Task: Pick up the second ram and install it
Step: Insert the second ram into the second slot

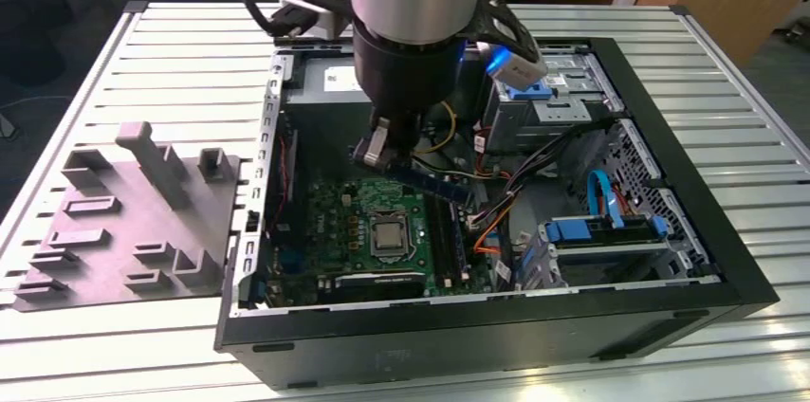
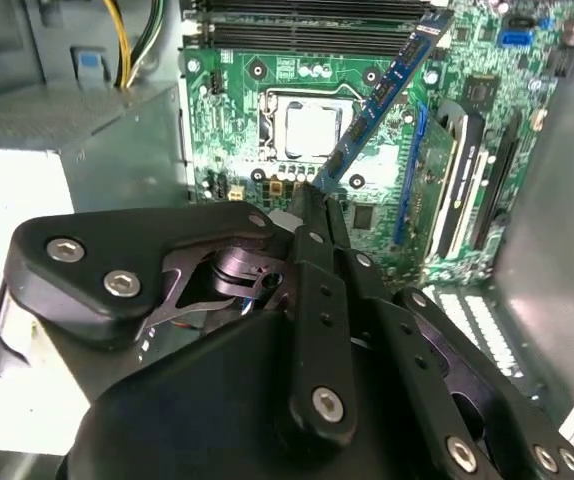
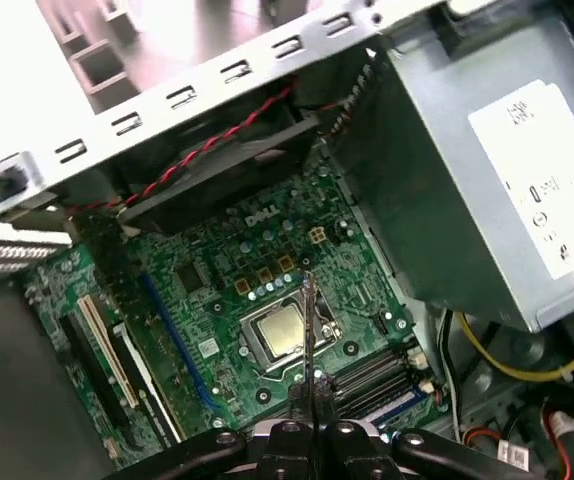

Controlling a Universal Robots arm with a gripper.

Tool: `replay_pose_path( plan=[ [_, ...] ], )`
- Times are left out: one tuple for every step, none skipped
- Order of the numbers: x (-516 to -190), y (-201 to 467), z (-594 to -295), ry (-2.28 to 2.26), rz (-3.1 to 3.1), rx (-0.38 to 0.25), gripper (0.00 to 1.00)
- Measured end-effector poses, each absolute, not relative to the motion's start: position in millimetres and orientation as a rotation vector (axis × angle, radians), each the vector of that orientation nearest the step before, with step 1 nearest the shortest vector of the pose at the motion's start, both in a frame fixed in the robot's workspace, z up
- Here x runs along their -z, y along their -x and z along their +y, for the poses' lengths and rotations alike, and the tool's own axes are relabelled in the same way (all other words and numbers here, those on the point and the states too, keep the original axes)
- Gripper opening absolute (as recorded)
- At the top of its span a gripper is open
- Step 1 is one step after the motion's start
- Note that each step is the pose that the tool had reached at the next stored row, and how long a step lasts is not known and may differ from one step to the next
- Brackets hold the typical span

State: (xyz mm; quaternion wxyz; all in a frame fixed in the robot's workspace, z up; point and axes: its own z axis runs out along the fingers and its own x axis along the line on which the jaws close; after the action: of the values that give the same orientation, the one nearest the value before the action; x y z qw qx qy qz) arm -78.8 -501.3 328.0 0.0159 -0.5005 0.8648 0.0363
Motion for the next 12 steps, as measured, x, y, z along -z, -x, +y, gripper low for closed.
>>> replay_pose_path(
  plan=[
    [-327.8,78.8,-501.3,1.532,2.703,-0.112,0.13],
    [-327.6,78.8,-501.3,1.507,2.716,-0.112,0.13],
    [-327.5,78.8,-501.3,1.483,2.729,-0.112,0.13],
    [-327.3,78.8,-501.3,1.456,2.742,-0.111,0.13],
    [-327.1,78.8,-501.3,1.431,2.755,-0.111,0.13],
    [-326.9,78.8,-501.3,1.406,2.767,-0.110,0.13],
    [-326.7,78.8,-501.3,1.381,2.779,-0.109,0.13],
    [-326.6,78.8,-501.3,1.356,2.791,-0.109,0.13],
    [-326.4,78.8,-501.3,1.330,2.802,-0.108,0.13],
    [-326.2,78.8,-501.3,1.302,2.815,-0.108,0.13],
    [-326.0,78.8,-501.3,1.277,2.826,-0.107,0.13],
    [-325.8,78.8,-501.3,1.251,2.837,-0.107,0.13]
  ],
)
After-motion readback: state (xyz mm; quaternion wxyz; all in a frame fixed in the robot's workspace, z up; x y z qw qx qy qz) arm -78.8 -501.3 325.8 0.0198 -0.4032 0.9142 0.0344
